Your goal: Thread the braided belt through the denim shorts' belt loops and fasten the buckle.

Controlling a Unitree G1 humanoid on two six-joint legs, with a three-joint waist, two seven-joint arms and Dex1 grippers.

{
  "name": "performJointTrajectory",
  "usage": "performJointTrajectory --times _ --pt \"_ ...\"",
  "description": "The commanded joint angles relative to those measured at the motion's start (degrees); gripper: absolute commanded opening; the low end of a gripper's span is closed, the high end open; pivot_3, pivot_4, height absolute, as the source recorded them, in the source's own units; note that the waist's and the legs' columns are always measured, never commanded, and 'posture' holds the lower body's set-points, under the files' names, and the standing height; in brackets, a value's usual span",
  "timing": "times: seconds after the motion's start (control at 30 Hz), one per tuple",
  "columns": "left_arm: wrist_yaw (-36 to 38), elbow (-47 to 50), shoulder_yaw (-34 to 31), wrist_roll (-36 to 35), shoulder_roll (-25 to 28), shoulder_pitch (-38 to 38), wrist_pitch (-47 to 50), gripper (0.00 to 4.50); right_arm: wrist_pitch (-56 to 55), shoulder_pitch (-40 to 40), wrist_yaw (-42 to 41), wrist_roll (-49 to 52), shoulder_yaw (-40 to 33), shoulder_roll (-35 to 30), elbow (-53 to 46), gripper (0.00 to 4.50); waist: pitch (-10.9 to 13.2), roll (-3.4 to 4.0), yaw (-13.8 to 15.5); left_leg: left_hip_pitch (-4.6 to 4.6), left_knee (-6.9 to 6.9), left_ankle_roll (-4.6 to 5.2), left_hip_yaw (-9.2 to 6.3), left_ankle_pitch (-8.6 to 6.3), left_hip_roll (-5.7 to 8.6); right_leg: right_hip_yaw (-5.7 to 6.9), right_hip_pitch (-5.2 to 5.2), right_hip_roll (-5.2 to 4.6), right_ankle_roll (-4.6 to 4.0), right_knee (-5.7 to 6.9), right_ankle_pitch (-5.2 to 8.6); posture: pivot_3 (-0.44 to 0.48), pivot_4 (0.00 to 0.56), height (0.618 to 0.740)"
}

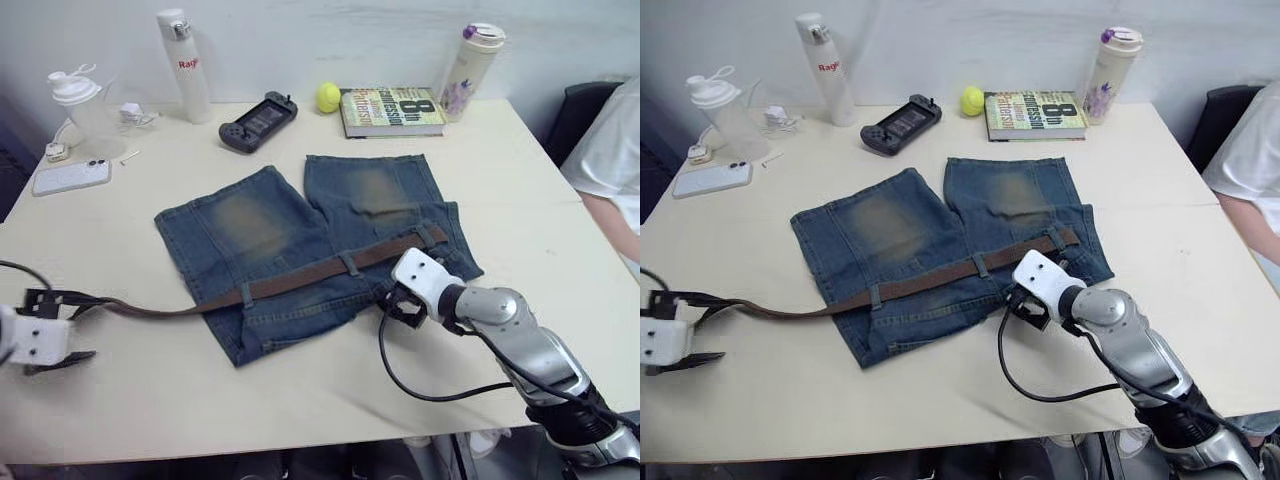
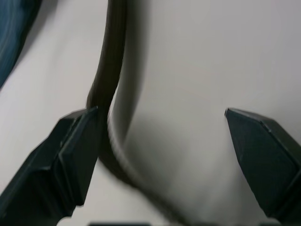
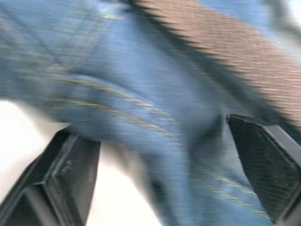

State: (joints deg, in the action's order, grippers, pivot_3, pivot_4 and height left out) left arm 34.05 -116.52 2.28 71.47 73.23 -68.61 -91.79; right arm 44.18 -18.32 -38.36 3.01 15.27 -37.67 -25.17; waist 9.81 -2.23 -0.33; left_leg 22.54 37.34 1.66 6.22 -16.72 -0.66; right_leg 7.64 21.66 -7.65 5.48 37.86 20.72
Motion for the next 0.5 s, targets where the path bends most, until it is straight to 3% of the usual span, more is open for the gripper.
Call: performJointTrajectory --times 0.03,0.07,0.13,0.2,0.3,0.4,0.5 --pt "12.43 -3.48 -18.19 -0.43 -1.07 2.67 -0.71 4.5 1.92 1.36 -4.67 6.42 -6.3 -1.97 -5.47 4.46 0.08 0.12 -0.17 -0.03 -0.01 0.07 -0.08 -0.06 0.01 -0.03 0.05 -0.09 0.03 -0.01 -0.02 0.0 0.15 0.74" --pt "14.37 -3.48 -22.56 -1.15 -1.97 5.16 -0.71 4.5 2.78 1.59 -6.65 9.55 -8.9 -2.52 -7.36 4.46 0.12 0.17 -0.59 -0.03 -0.03 0.12 -0.07 -0.08 0.05 -0.01 0.05 -0.16 0.05 -0.02 -0.03 0.0 0.15 0.74" --pt "31.49 -3.48 -37.18 -8.76 -4.59 10.35 7.24 4.5 4.99 1.76 -10.11 17.12 -15.12 -2.83 -11.07 4.46 0.15 0.19 -1.22 -0.07 -0.02 0.2 0.0 -0.13 0.06 0.16 0.05 -0.3 0.1 -0.06 -0.06 0.0 0.15 0.74" --pt "43.02 -3.48 -47.46 -13.24 -6.91 14.07 12.44 4.5 8.18 1.07 -11.3 24.19 -21.04 -1.92 -12.64 4.46 0.25 0.2 -1.54 -0.12 0.0 0.21 0.08 -0.14 0.06 0.51 0.04 -0.45 0.12 -0.03 -0.1 0.0 0.15 0.74" --pt "56.62 -3.48 -57.66 -21.33 -9.94 14.45 25.48 4.5 9.92 -1.21 -9.34 29.58 -26.7 -0.03 -11.29 4.46 0.25 0.18 -1.51 -0.21 0.06 0.16 0.03 -0.16 -0.05 1.39 -0.08 -0.69 -0.02 0.0 -0.2 0.0 0.15 0.74" --pt "57.21 -3.48 -60.77 -25.16 -12.84 12.25 33.64 4.5 9.78 -3.31 -5.35 28.61 -27.93 0.54 -6.91 4.46 0.27 0.17 -1.41 -0.21 0.07 0.14 -0.03 -0.15 -0.04 1.48 -0.07 -0.77 -0.07 0.04 -0.24 0.0 0.15 0.74" --pt "56.01 -3.48 -59.97 -29.08 -16.03 8.07 48.65 4.5 8.33 -5.81 1.16 24.42 -26.87 1.53 0.25 4.46 0.29 0.13 -1.16 -0.15 0.09 0.15 -0.16 -0.15 0.08 1.53 -0.09 -0.85 0.02 0.03 -0.29 0.0 0.15 0.74"
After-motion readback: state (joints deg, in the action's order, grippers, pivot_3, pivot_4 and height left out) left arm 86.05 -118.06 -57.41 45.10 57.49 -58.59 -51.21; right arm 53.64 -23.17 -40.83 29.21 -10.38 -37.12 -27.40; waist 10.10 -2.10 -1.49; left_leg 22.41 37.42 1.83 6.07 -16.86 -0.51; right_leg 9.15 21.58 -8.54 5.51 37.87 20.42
